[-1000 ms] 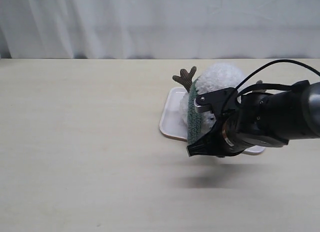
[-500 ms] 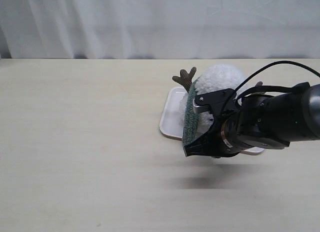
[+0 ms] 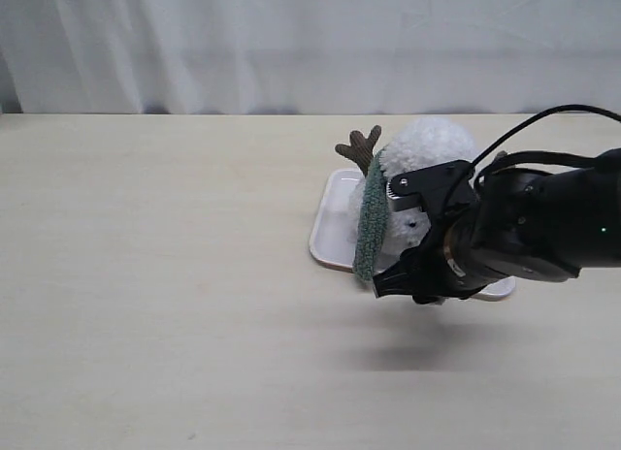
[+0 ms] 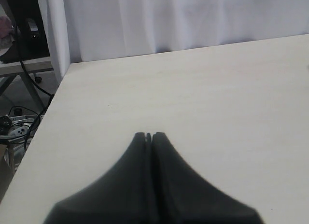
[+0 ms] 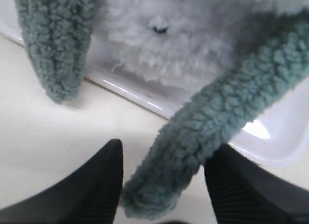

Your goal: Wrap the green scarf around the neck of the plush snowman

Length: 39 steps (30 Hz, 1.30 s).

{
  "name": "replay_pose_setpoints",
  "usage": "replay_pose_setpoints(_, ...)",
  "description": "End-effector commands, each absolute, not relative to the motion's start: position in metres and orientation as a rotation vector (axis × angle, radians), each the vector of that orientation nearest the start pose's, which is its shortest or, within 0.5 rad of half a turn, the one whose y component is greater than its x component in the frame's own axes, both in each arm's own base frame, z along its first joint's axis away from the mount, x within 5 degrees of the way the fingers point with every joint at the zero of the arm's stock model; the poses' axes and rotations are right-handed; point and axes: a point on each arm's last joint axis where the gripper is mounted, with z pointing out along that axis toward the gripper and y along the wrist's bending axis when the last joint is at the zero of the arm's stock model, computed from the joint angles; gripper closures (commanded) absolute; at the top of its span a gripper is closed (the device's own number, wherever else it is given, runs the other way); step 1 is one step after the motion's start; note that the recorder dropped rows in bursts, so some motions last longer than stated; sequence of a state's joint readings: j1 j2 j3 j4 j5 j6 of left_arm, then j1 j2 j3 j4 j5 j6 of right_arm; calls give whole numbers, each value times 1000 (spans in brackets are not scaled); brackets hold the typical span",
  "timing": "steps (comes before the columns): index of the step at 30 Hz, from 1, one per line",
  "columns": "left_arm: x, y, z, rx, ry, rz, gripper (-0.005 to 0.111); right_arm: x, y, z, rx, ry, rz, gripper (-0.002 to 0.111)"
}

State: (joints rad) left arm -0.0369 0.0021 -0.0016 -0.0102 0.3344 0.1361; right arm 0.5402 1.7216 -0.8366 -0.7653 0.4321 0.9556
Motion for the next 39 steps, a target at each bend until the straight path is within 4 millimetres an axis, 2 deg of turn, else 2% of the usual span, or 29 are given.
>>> replay_pose_setpoints(1,54,-3,184,157,1800,52,107,268,134,175,-341,2604,-70,57)
replay_pose_setpoints(6,54,-3,184,158,1802,52,107,256,128,204,-338,2586,-51,57)
replay_pose_setpoints(14,54,-3,184,158,1802,52,107,224,100,246,-273,2631,-174,57)
replay_pose_setpoints(18,54,-3,184,158,1802,52,107,205,95,265,-297,2626,-94,57)
replay_pose_setpoints(24,54,-3,184,158,1802,52,107,172,78,288,-272,2514,12,57)
replay_pose_setpoints(26,54,-3,184,158,1802,52,107,159,70,292,-261,2474,35,63)
replay_pose_setpoints(29,54,-3,184,158,1802,52,107,126,50,304,-223,2365,96,87)
replay_pose_setpoints(32,54,-3,184,158,1800,53,107,96,32,324,-177,2215,176,102)
replay_pose_setpoints(34,54,-3,184,158,1800,53,107,74,20,335,-146,2099,247,104)
replay_pose_setpoints(36,54,-3,184,158,1800,53,107,60,12,340,-130,2030,279,104)
replay_pose_setpoints(39,54,-3,184,158,1800,53,107,26,-8,346,-92,1863,350,104)
